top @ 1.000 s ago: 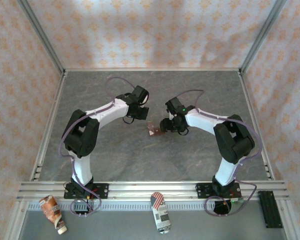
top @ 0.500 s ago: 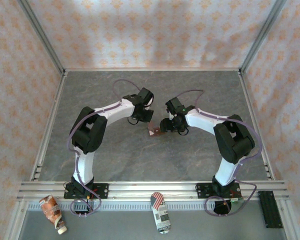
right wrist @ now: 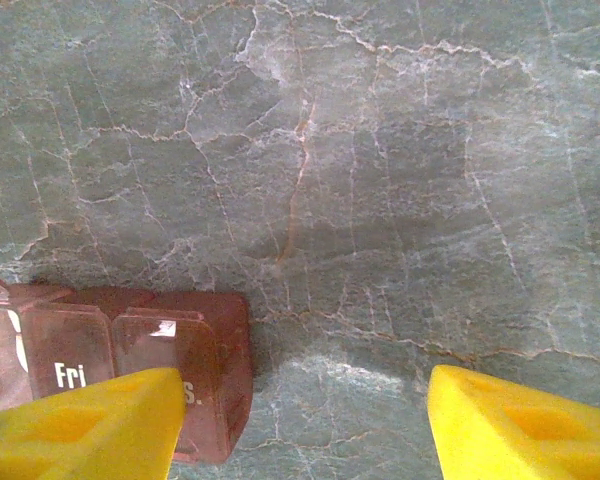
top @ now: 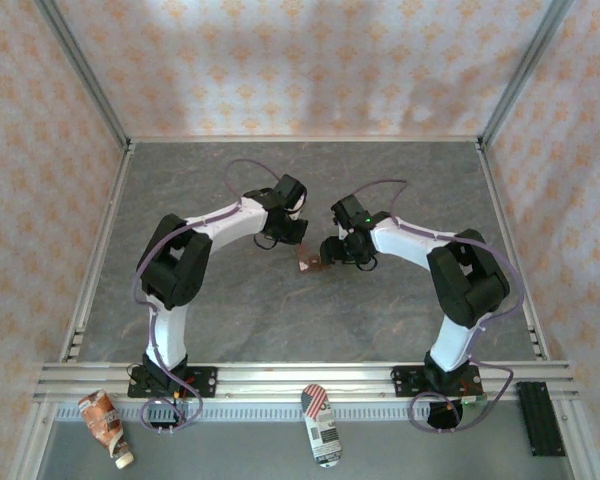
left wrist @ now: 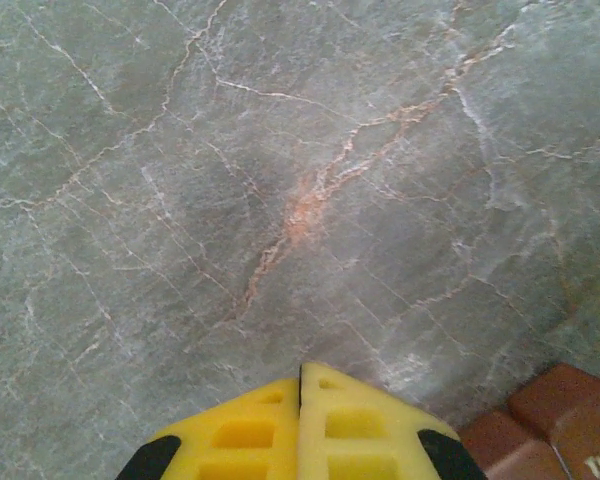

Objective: Sort the pills into containers

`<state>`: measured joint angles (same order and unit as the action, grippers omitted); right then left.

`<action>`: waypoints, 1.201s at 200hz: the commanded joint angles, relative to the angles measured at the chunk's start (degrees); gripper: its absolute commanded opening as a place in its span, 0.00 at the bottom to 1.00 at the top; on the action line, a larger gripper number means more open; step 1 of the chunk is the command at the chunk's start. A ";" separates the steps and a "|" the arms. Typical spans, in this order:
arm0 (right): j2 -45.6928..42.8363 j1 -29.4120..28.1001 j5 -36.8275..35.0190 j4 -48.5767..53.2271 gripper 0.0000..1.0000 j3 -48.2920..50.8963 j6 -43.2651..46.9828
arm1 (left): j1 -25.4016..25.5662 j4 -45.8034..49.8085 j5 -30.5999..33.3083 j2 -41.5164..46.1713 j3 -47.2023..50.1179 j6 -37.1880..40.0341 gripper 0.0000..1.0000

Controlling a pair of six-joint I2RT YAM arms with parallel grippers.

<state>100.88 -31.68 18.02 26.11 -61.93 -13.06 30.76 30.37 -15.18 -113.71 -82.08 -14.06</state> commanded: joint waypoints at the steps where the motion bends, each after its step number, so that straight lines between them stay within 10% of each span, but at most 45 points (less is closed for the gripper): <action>1: 1.60 0.39 -2.29 -0.09 0.66 1.20 -0.45 | 0.78 -1.11 -4.14 3.65 1.34 -1.64 0.00; 240: 1.86 0.47 -2.82 -0.18 0.65 1.34 -1.32 | 4.61 -4.93 -8.50 9.59 11.49 -4.18 0.00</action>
<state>100.88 -31.66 17.98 25.65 -61.82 -13.50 34.54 27.14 -22.72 -105.97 -72.40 -16.88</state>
